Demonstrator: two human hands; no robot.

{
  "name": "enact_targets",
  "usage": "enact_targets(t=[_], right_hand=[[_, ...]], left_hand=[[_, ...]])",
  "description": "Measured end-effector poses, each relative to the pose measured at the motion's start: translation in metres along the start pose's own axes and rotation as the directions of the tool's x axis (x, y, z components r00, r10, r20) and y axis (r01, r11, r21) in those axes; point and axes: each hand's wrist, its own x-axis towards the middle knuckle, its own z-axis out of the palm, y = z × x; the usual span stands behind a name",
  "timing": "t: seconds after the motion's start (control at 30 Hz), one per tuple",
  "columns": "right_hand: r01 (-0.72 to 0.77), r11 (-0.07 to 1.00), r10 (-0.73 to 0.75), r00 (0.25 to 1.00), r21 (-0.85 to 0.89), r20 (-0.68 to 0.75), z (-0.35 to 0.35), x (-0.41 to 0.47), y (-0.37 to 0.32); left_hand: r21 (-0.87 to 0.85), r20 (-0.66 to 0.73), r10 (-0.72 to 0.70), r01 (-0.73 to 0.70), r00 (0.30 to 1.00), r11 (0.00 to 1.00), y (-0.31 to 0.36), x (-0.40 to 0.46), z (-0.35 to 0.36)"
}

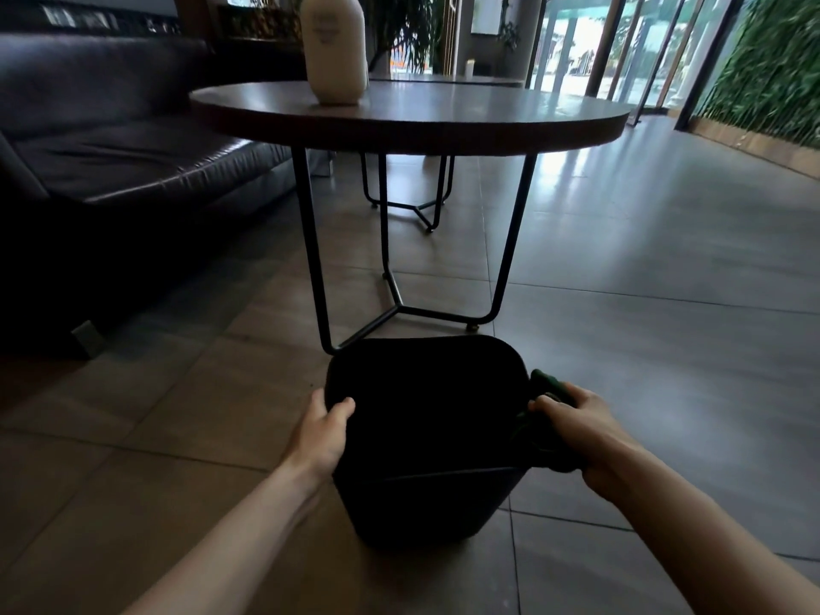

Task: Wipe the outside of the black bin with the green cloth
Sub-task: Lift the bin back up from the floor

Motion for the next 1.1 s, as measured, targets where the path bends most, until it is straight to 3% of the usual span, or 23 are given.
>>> enact_targets(t=[0.33, 0.43, 0.53, 0.6, 0.67, 0.8, 0.87, 0.93, 1.1], right_hand=[[0.063, 0.996, -0.063, 0.998, -0.058, -0.003, 0.015, 0.021, 0.007], [0.081, 0.985, -0.095, 0.992, -0.154, -0.082, 0.017, 0.021, 0.009], [0.247, 0.897, -0.335, 0.922, -0.367, -0.197, 0.014, 0.012, 0.0], [0.409, 0.805, -0.504, 0.853, -0.431, -0.132, 0.014, 0.001, -0.014], [0.52, 0.736, -0.574, 0.819, -0.433, 0.008, 0.018, -0.011, -0.026], [0.661, 0.626, -0.622, 0.743, -0.413, 0.247, 0.031, -0.037, -0.042], [0.725, 0.567, -0.641, 0.687, -0.391, 0.343, 0.034, -0.045, -0.043], [0.756, 0.528, -0.647, 0.653, -0.387, 0.393, 0.032, -0.05, -0.041], [0.721, 0.562, -0.567, 0.693, -0.406, 0.445, 0.016, -0.058, -0.036]], left_hand=[[0.147, 0.104, 0.04, -0.056, 0.994, 0.987, -0.001, 0.012, -0.001], [0.335, 0.13, 0.041, -0.083, 0.991, 0.939, 0.005, 0.012, -0.002], [0.55, 0.102, 0.326, -0.327, 0.94, 0.769, 0.017, 0.004, -0.001], [0.513, 0.167, 0.525, -0.528, 0.835, 0.676, 0.034, -0.005, 0.004], [0.42, 0.27, 0.641, -0.687, 0.718, 0.593, 0.052, -0.015, 0.012], [0.249, 0.47, 0.663, -0.808, 0.583, 0.534, 0.075, -0.038, 0.03], [0.231, 0.529, 0.637, -0.818, 0.56, 0.527, 0.075, -0.043, 0.036], [0.217, 0.542, 0.606, -0.794, 0.582, 0.568, 0.07, -0.042, 0.035], [0.258, 0.574, 0.567, -0.788, 0.591, 0.559, 0.059, -0.044, 0.025]])
